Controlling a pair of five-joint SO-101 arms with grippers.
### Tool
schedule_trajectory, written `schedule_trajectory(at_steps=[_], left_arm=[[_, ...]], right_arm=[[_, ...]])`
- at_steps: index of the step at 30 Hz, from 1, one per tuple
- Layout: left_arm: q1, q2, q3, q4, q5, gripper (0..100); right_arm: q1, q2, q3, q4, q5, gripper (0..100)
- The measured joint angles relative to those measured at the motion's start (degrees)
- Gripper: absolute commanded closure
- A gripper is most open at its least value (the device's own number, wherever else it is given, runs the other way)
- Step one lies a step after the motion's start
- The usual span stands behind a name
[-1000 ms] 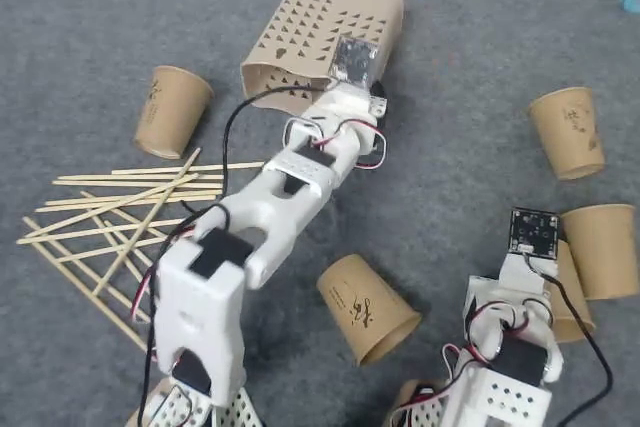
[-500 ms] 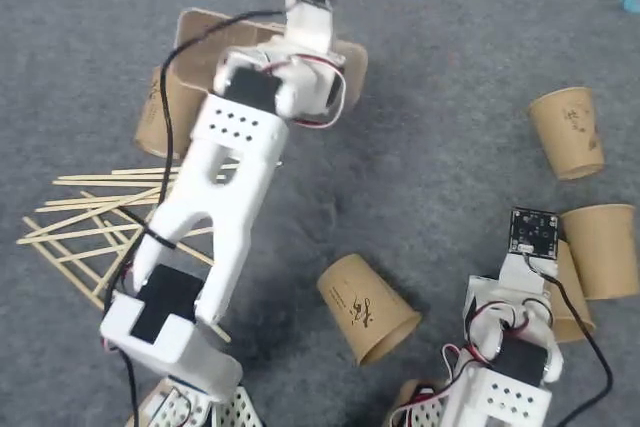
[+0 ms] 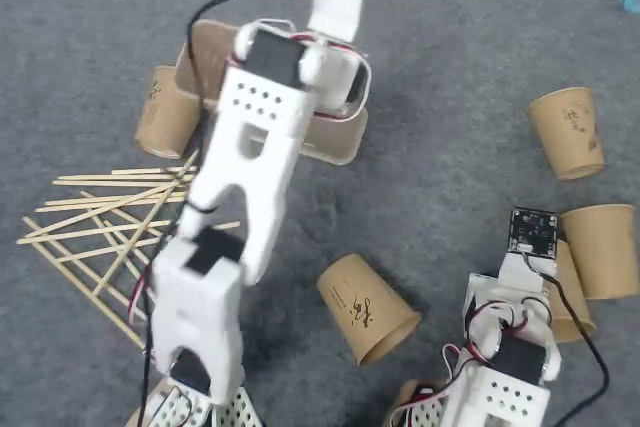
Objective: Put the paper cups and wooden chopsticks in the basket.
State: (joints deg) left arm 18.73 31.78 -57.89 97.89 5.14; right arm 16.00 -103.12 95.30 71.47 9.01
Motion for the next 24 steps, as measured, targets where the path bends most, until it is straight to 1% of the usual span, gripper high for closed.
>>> schedule_trajectory(at_steps=[2,4,6,8,13,17,20,24], left_arm=[[0.26,5.63,-7.38,0.53,0.0,92],[0.44,9.41,-12.66,0.7,-0.18,83],[0.53,10.2,-14.77,0.79,0.09,74],[0.53,10.2,-15.82,0.79,0.09,68],[0.35,9.67,-16.35,0.79,0.0,71],[-1.14,5.19,-16.09,0.79,-2.46,73],[-3.43,-1.23,-11.43,0.79,-4.75,73],[-5.89,-11.34,0.7,0.79,-10.11,73]], right_arm=[[0.0,0.0,0.0,0.0,0.0,99.0],[0.0,0.0,0.0,0.0,0.0,99.0],[0.0,0.0,0.0,0.0,0.0,99.0],[0.0,0.0,0.0,0.0,0.0,99.0],[0.0,0.0,0.0,0.0,0.0,99.0],[0.0,0.0,0.0,0.0,0.0,99.0],[0.0,0.0,0.0,0.0,0.0,99.0],[0.0,0.0,0.0,0.0,0.0,99.0]])
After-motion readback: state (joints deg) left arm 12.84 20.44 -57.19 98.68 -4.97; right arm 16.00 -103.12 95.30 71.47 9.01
